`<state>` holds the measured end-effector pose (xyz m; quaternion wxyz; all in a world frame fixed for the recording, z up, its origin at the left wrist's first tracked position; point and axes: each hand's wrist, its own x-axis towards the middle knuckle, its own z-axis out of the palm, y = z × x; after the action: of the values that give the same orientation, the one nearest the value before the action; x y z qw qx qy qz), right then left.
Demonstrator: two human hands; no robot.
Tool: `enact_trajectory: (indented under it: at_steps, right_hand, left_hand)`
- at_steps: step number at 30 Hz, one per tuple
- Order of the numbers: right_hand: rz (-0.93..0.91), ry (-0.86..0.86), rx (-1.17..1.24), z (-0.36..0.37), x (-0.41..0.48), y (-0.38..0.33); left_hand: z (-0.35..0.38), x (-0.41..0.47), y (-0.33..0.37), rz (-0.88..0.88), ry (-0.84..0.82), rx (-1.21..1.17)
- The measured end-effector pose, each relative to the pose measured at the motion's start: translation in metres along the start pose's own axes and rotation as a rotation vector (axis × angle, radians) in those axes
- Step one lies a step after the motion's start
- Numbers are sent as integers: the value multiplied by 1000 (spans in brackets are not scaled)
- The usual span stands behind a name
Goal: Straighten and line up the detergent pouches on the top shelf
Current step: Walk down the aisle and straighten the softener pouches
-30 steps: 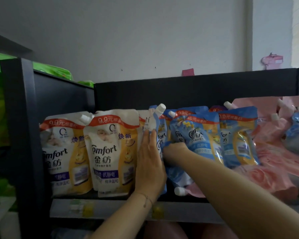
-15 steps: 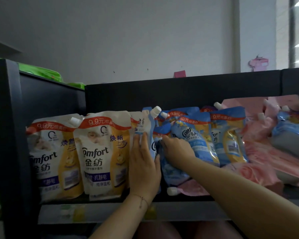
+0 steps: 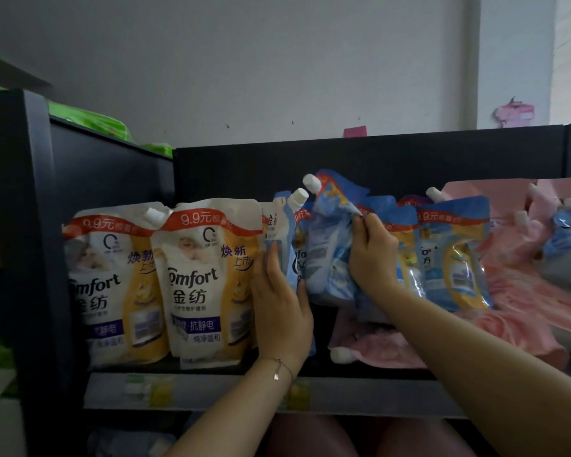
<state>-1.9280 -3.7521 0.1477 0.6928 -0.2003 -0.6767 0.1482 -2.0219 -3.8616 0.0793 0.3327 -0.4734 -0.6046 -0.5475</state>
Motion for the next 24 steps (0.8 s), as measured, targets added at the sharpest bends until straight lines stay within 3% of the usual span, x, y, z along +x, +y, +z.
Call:
enact_trajectory:
  at_steps: [3, 5, 7, 9, 14, 18, 20, 24]
  right_hand:
    - [-143, -43, 58, -2, 0, -3]
    - [-157, -255, 18, -4, -1, 8]
    - [-159, -565, -285, -9, -2, 23]
    - [-187, -750, -616, -16, -2, 33]
    - [-47, -573, -491, -51, 13, 30]
    - [345, -538, -576, -69, 37, 41]
    - [503, -561, -573, -70, 43, 47]
    - [566, -584, -514, -62, 49, 52]
  left_hand:
    - [3, -5, -3, -1, -4, -37]
    - [4, -8, -3, -49, -3, -85]
    - [5, -10, -2, -96, 13, -57]
    - [4, -11, 3, -77, 15, 6]
    - [-2, -18, 24, 46, -17, 118]
    - [-7, -14, 37, 241, -14, 141]
    - [-6, -13, 40, 364, -64, 143]
    - [4, -18, 50, 473, -264, 112]
